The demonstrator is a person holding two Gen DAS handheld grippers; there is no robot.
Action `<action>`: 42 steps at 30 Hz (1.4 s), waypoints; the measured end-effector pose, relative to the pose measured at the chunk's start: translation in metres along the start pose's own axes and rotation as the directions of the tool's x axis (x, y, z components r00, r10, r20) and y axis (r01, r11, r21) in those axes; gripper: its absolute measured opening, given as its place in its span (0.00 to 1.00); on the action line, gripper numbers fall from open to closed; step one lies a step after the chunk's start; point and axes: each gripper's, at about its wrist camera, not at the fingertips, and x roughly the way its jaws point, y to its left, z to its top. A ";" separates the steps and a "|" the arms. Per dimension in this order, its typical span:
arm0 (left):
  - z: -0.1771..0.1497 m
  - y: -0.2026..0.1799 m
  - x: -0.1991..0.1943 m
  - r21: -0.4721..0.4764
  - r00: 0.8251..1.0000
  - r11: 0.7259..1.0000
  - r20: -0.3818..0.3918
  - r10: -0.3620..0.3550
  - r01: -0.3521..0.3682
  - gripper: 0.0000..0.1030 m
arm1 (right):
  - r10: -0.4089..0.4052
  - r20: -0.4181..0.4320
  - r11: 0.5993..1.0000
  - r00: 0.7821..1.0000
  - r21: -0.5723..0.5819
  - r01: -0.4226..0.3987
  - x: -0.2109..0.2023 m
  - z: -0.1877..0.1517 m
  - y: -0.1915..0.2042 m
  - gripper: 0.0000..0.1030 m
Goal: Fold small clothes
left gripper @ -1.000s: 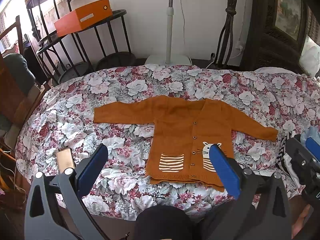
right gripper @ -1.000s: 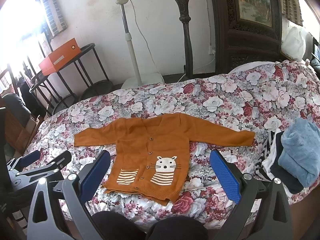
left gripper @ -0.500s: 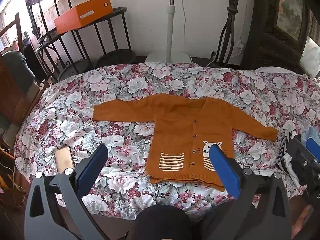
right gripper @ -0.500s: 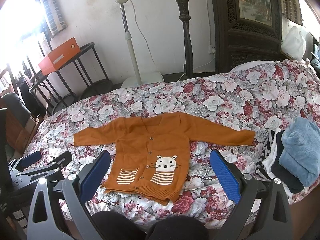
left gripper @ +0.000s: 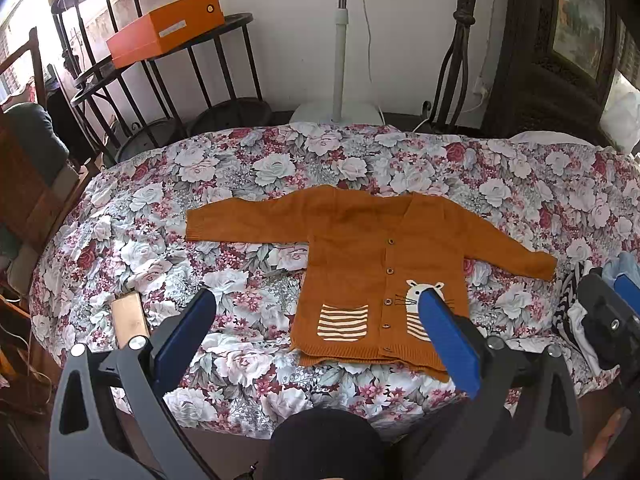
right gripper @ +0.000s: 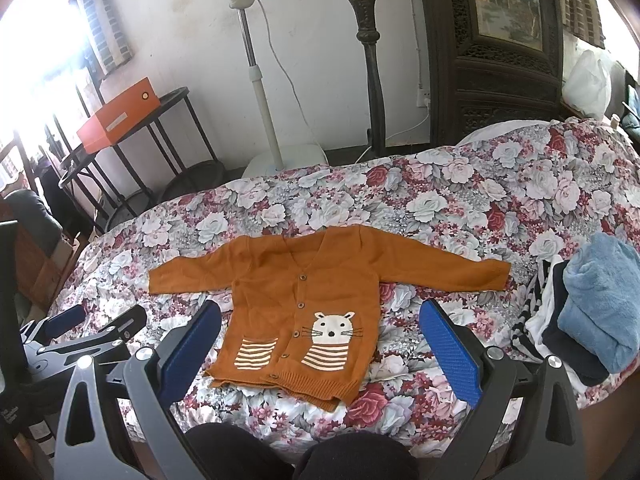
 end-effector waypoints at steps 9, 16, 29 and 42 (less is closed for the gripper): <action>0.000 0.000 0.000 0.000 1.000 1.000 -0.002 0.001 -0.001 0.96 | 0.002 0.000 1.000 1.000 0.002 -0.002 -0.001 0.001 -0.001 0.97; 0.002 0.000 0.000 0.001 1.000 1.000 -0.003 -0.001 0.001 0.96 | 0.003 0.001 1.000 1.000 0.003 -0.003 -0.002 0.000 -0.004 0.97; -0.016 0.017 0.016 -0.049 1.000 0.999 -0.026 0.008 -0.010 0.96 | 0.027 0.104 0.999 0.994 0.019 -0.029 -0.018 -0.008 -0.005 0.97; 0.003 0.032 0.147 -0.069 0.969 0.997 -0.248 0.023 -0.042 0.96 | 0.091 -0.057 0.992 0.994 0.090 -0.085 0.113 -0.014 -0.057 0.97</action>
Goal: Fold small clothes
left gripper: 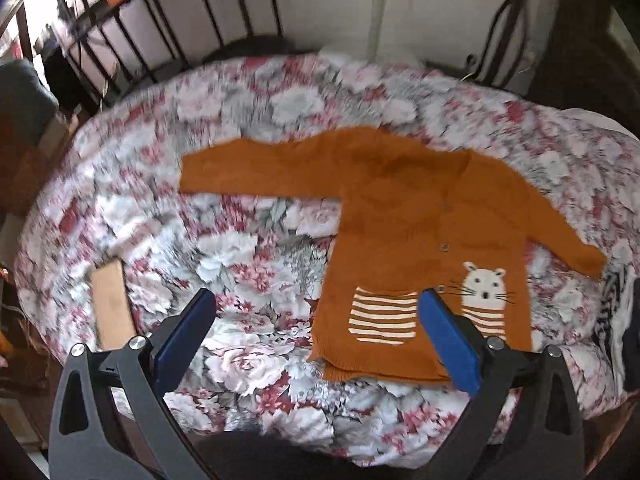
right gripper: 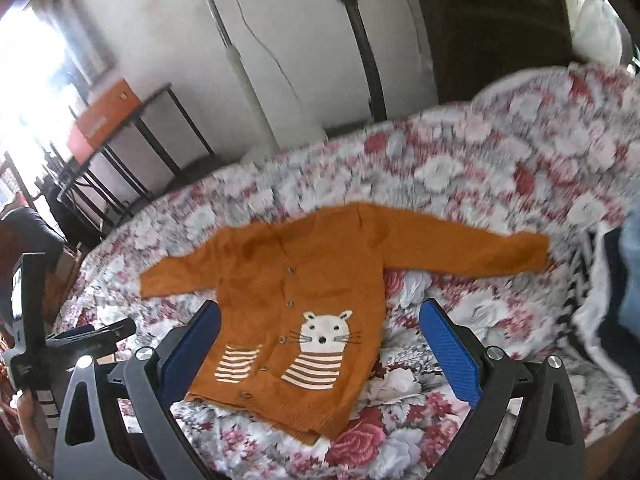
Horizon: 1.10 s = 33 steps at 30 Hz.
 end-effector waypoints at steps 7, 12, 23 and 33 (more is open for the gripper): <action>0.011 0.007 0.104 -0.031 0.982 0.999 -0.188 0.017 -0.024 0.96 | -0.004 -0.197 0.993 0.980 0.118 0.027 0.095 -0.006 -0.038 0.97; -0.036 0.008 0.154 -0.012 0.937 0.999 -0.347 -0.038 0.036 0.96 | 0.007 -0.327 0.981 0.945 0.184 0.056 0.120 -0.054 -0.066 0.97; -0.070 0.002 0.148 0.022 0.923 0.992 -0.369 -0.109 0.126 0.72 | 0.035 -0.415 0.997 0.909 0.076 -0.004 0.129 -0.096 -0.034 0.15; -0.056 0.008 0.103 0.007 0.971 0.999 -0.236 -0.033 0.036 0.72 | -0.137 -0.313 0.990 0.940 -0.086 0.115 0.103 -0.094 -0.026 0.42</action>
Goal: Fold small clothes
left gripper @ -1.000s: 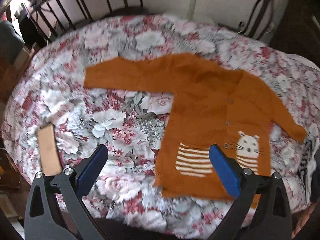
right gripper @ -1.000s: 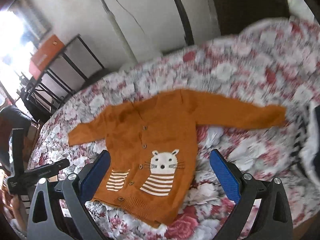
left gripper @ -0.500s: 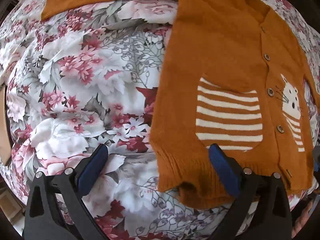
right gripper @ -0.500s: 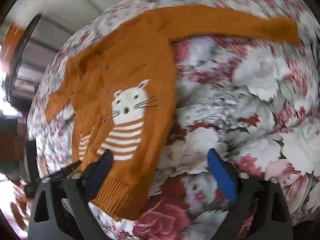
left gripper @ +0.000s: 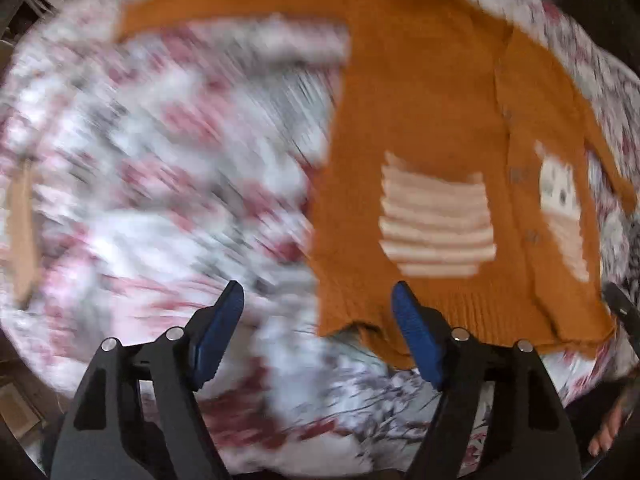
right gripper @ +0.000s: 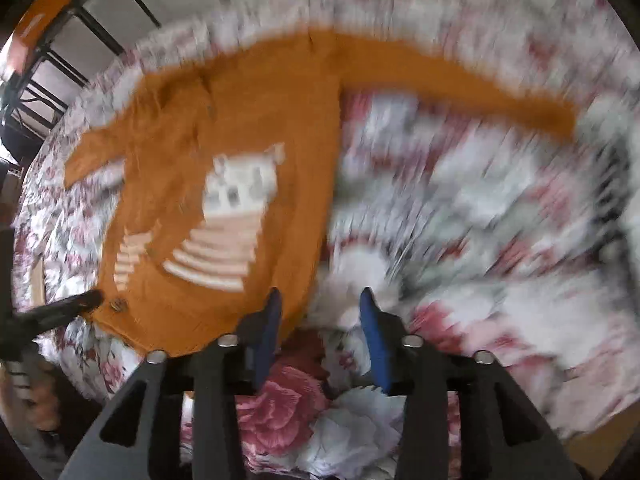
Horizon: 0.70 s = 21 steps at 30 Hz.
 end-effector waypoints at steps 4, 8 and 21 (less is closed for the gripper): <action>0.033 -0.030 -0.043 0.084 0.985 0.995 0.172 0.033 -0.048 0.93 | 0.085 0.034 0.994 0.996 -0.074 -0.082 -0.005 0.024 0.036 0.53; 0.032 -0.073 0.018 0.225 0.999 0.974 0.034 0.011 -0.018 0.93 | 0.083 -0.163 0.984 0.983 -0.146 -0.107 0.071 0.008 0.073 0.56; 0.054 -0.056 0.065 0.132 0.995 0.988 0.054 0.078 -0.084 0.96 | 0.013 -0.103 0.987 0.995 -0.157 -0.030 0.089 0.008 0.056 0.78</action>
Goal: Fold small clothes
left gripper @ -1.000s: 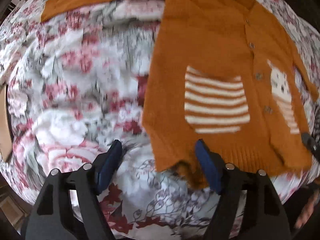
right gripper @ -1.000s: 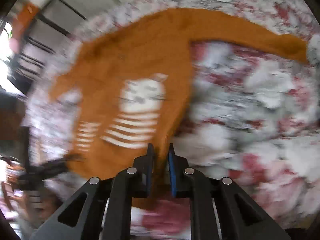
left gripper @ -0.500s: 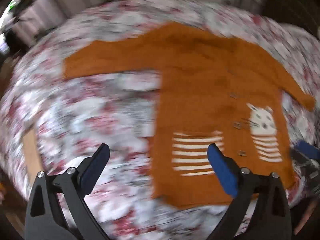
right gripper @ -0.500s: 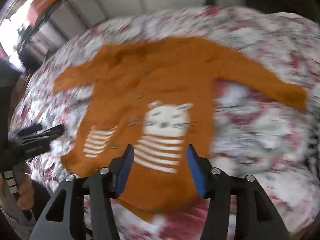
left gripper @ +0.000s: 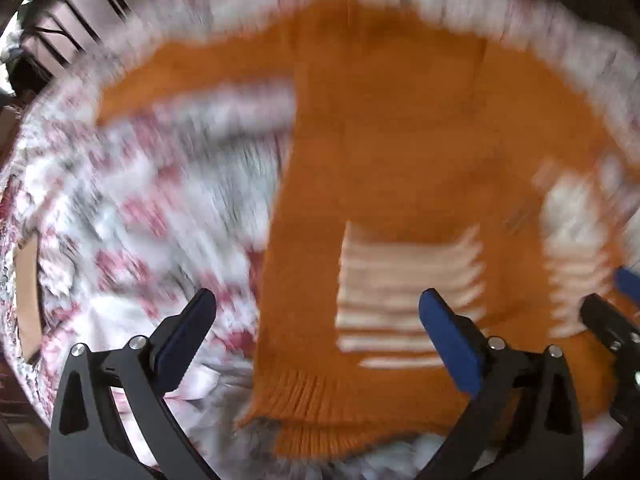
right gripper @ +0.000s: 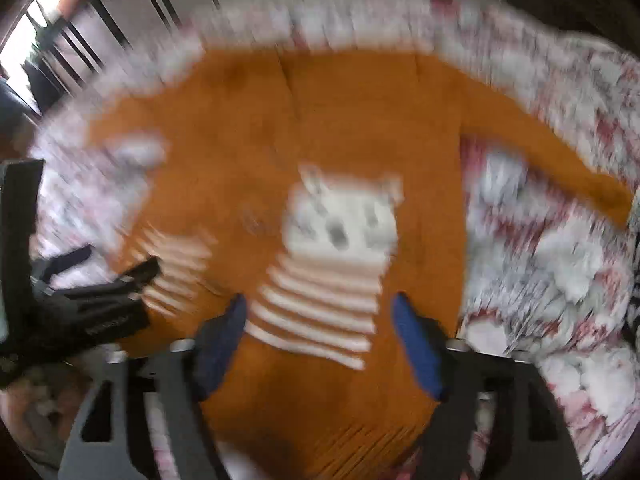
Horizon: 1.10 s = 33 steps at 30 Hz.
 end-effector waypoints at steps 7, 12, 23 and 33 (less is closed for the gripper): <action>0.077 0.033 -0.039 -0.109 0.995 0.991 0.073 -0.073 0.081 0.96 | 0.125 0.108 0.990 0.986 0.050 -0.131 -0.025 0.033 -0.016 0.78; 0.180 0.069 -0.048 -0.199 0.991 0.979 0.132 -0.019 0.045 0.96 | 0.130 0.225 0.980 0.966 0.116 -0.159 -0.037 0.120 -0.050 0.77; 0.158 0.045 0.063 -0.135 0.997 0.989 -0.065 0.049 -0.057 0.96 | 0.181 0.257 0.983 0.949 -0.060 -0.171 0.026 0.273 0.032 0.64; 0.184 0.060 0.051 -0.171 0.996 0.985 -0.091 -0.017 0.002 0.96 | 0.115 0.215 0.985 0.970 -0.149 -0.084 0.068 0.211 0.054 0.50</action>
